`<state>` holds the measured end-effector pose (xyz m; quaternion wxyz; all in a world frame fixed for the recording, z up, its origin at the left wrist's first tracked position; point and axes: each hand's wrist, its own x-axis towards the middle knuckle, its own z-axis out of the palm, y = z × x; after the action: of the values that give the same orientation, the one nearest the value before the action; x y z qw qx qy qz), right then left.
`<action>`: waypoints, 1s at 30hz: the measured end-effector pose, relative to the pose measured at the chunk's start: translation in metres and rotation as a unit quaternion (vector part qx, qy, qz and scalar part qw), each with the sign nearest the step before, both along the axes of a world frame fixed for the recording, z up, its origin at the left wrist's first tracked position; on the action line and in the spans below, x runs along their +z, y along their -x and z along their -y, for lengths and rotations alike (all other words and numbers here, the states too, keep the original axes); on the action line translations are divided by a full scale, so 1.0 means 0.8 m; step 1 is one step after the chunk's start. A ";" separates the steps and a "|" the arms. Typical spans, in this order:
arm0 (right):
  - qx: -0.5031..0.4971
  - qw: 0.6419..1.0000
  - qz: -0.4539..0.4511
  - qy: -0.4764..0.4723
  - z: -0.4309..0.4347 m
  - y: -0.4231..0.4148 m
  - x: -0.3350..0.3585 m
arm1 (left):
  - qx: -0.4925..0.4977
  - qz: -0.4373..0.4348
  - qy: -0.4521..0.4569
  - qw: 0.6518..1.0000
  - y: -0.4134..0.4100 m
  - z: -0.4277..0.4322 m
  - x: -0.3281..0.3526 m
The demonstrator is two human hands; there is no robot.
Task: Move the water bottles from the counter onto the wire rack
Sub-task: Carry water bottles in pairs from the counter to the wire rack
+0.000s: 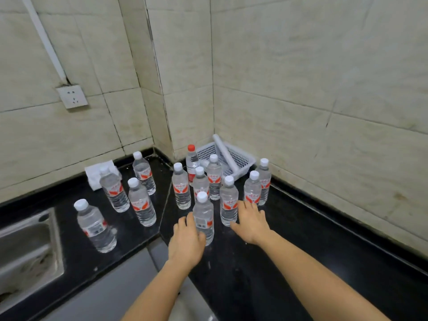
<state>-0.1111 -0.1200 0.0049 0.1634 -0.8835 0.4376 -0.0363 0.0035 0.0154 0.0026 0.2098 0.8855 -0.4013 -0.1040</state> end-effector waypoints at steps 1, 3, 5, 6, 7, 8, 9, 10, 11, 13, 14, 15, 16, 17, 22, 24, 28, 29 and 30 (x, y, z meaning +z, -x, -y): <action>-0.009 1.000 0.009 0.008 0.010 -0.012 0.000 | -0.002 0.000 0.011 1.000 -0.010 0.011 -0.001; -0.025 0.999 0.029 0.029 0.028 -0.034 0.000 | -0.017 0.005 0.024 1.000 -0.029 0.033 -0.003; -0.040 0.998 0.044 0.036 0.042 -0.057 0.002 | -0.040 0.015 0.028 0.999 -0.047 0.054 -0.007; -0.047 0.997 0.048 0.033 0.047 -0.069 0.004 | -0.052 0.018 0.028 0.998 -0.053 0.063 -0.007; -0.053 0.997 0.047 0.031 0.052 -0.081 0.005 | -0.064 0.025 0.027 0.997 -0.059 0.072 -0.007; -0.058 0.997 0.042 0.032 0.057 -0.093 0.006 | -0.079 0.038 0.028 0.996 -0.064 0.080 -0.008; -0.063 0.997 0.033 0.035 0.062 -0.104 0.006 | -0.095 0.058 0.027 0.993 -0.068 0.088 -0.011; -0.072 0.996 0.024 0.038 0.068 -0.113 0.005 | -0.109 0.075 0.021 0.991 -0.071 0.093 -0.012; -0.080 0.996 0.012 0.044 0.073 -0.120 0.005 | -0.115 0.088 0.019 0.989 -0.075 0.099 -0.015; -0.084 0.994 -0.020 0.069 0.083 -0.127 0.002 | -0.113 0.092 0.037 0.989 -0.083 0.104 -0.019; -0.076 0.992 -0.035 0.092 0.086 -0.125 0.001 | -0.115 0.099 0.050 0.987 -0.085 0.102 -0.020; -0.069 0.990 -0.047 0.113 0.089 -0.124 -0.002 | -0.120 0.104 0.066 0.985 -0.090 0.101 -0.025; -0.064 0.988 -0.051 0.128 0.090 -0.123 -0.005 | -0.125 0.088 0.070 0.986 -0.093 0.099 -0.026; -0.062 0.988 -0.049 0.134 0.089 -0.120 -0.007 | -0.130 0.071 0.070 0.986 -0.097 0.098 -0.028; -0.064 0.989 0.000 0.136 0.063 -0.099 -0.017 | -0.134 0.043 0.086 0.986 -0.104 0.097 -0.024; -0.059 0.988 0.004 0.142 0.052 -0.093 -0.017 | -0.146 0.036 0.086 0.985 -0.105 0.097 -0.020; -0.061 0.993 -0.006 0.104 0.043 -0.079 -0.008 | -0.199 0.057 0.091 0.974 -0.113 0.094 -0.016; -0.070 0.993 -0.001 0.090 0.043 -0.072 -0.005 | -0.216 0.062 0.096 0.970 -0.117 0.093 -0.016; -0.084 0.994 0.013 0.074 0.042 -0.062 -0.003 | -0.230 0.062 0.097 0.966 -0.120 0.093 -0.015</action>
<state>-0.0614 -0.1533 0.0023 0.0999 -0.8525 0.5045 -0.0938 0.0992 -0.0587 -0.0094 0.2398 0.7493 -0.6149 -0.0550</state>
